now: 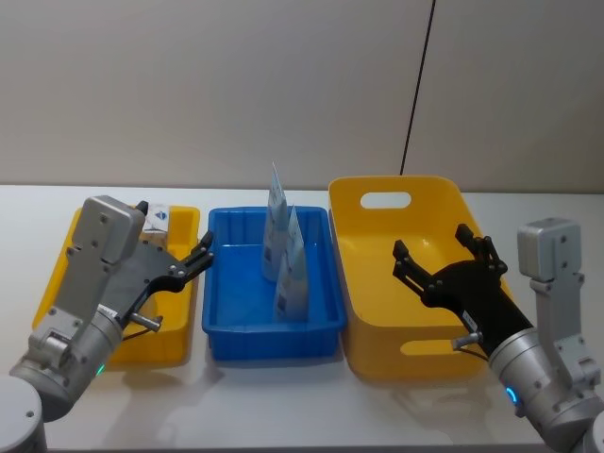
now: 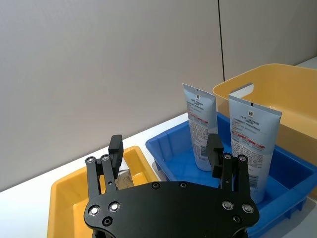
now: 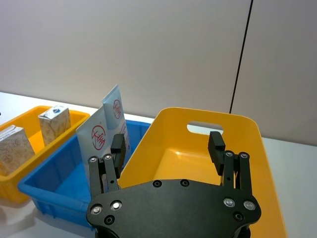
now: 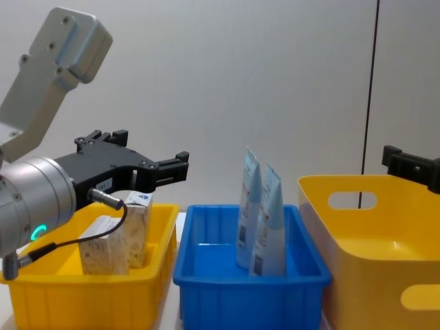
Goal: Bimanual collaborative sorting of washing and personal care products
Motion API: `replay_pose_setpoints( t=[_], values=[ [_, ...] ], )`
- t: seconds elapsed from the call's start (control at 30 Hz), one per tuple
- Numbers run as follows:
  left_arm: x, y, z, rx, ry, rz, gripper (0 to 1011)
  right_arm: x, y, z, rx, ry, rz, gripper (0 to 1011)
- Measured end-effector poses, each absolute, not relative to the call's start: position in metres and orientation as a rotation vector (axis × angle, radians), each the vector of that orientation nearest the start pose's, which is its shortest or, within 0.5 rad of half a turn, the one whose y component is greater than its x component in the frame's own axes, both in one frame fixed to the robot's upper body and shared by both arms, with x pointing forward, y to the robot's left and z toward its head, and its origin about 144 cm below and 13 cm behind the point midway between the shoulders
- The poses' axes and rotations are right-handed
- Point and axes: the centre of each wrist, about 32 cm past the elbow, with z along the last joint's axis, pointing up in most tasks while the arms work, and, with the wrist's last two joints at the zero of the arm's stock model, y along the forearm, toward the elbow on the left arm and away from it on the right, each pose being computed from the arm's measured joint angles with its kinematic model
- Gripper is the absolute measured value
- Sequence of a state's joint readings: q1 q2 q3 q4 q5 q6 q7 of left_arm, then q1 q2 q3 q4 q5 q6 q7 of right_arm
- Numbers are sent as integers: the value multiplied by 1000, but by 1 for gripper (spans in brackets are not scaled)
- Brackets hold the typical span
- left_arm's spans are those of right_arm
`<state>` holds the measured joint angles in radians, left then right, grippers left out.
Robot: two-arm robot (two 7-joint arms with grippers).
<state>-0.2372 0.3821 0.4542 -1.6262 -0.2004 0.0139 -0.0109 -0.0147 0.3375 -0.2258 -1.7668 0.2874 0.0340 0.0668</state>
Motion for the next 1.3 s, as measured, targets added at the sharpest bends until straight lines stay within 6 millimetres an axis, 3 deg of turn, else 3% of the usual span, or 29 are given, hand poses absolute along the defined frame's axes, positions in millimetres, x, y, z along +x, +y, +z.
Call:
replay_pose_setpoints(
  t=[0.73,1.3],
  values=[
    [487,199,1206,88,-221,1148,1001,443,-237,1189,26,-75,-1229,1002],
    [470,205,1212,180,-2,1229,1001,443,-237,1189,26,-75,-1229,1002]
  ],
)
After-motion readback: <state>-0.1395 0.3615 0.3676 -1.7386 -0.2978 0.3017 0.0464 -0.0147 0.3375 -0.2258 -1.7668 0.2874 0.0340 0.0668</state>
